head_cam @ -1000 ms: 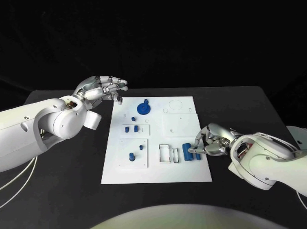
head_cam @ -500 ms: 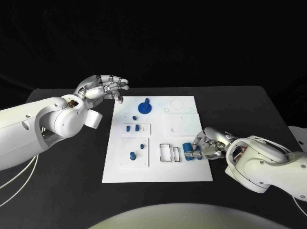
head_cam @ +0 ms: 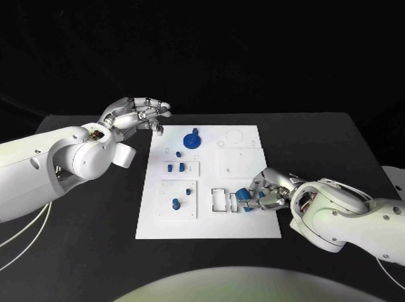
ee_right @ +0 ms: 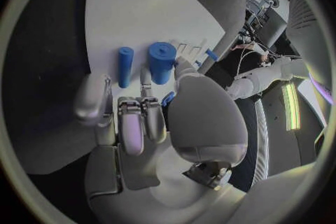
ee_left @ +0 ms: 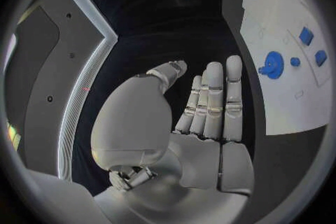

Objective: Assemble the parts on the task board

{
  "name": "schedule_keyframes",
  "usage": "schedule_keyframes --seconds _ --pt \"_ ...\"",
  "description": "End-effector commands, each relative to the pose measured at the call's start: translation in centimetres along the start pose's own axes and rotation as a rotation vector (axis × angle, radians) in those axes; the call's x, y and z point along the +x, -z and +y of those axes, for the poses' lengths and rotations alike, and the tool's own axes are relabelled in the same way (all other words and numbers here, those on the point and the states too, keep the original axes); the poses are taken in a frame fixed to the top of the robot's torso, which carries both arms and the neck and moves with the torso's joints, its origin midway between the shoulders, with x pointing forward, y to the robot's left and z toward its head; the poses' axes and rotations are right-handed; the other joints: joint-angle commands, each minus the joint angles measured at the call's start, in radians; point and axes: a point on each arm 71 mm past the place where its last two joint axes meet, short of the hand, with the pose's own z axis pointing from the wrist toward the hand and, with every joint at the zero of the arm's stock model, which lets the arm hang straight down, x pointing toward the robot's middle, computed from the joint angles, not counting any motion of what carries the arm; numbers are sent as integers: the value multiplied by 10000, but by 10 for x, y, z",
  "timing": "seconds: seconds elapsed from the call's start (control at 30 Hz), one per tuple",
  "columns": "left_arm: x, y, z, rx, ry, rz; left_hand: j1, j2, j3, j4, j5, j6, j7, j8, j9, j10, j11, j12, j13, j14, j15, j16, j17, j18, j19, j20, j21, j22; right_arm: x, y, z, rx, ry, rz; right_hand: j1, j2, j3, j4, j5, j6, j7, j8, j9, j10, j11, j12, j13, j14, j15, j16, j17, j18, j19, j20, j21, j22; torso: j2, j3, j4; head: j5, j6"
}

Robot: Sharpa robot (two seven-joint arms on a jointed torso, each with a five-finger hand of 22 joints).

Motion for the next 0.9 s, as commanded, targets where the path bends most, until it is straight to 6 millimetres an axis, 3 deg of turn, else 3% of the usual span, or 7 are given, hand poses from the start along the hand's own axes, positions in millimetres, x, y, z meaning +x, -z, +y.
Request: schedule_keyframes --seconds 0.03,0.2,0.3,0.7,0.9 --pt "2 0 -1 52 34 129 -42 50 -71 3 52 -71 102 62 16 -68 6 34 -8 -80 20 56 -9 108 63 -17 -54 -17 3 -2 -3 177 115 -38 585 223 352 -56 396 71 -50 -21 44 586 -106 57 1906 1032 -103 39 2634 -131 11 -105 53 37 -5 2 3 17 -31" --pt "1 0 -1 36 26 100 -42 50 -71 3 52 -71 102 62 16 -68 6 34 -8 -80 20 56 -9 108 63 -17 -54 -17 2 -1 -2 164 -177 -401 1168 334 915 -76 815 235 -141 -32 125 623 -188 83 1964 1032 -172 39 2634 -141 22 -165 97 94 -18 0 -9 37 -40" --pt "1 0 -1 25 28 110 -42 50 -71 3 52 -71 102 62 16 -68 6 34 -8 -80 20 56 -9 108 63 -17 -54 -17 0 2 -1 83 -542 -693 1323 240 1223 -70 1163 376 -207 4 213 628 -246 80 1971 1032 -221 39 2634 -139 27 -211 90 113 -17 0 -3 36 -34" --pt "2 0 0 -48 34 129 -32 53 -81 5 55 -83 102 84 19 -94 9 47 -10 -86 22 65 -20 108 70 -15 -67 -24 -16 14 18 -369 -2399 -1473 1440 132 1854 -70 1269 373 -236 -29 345 613 -283 45 1949 1032 -261 39 2634 -156 46 -257 138 169 -13 -9 -16 39 -5" --pt "3 -1 0 -54 47 143 -30 51 -83 3 55 -84 102 89 20 -105 10 47 -12 -88 23 67 -22 108 72 -14 -70 -26 -13 10 26 -193 -2938 -934 1421 98 2014 -75 1236 376 -237 -40 377 622 -282 53 1965 1032 -259 39 2634 -148 33 -258 81 153 -11 -8 -11 57 -18"
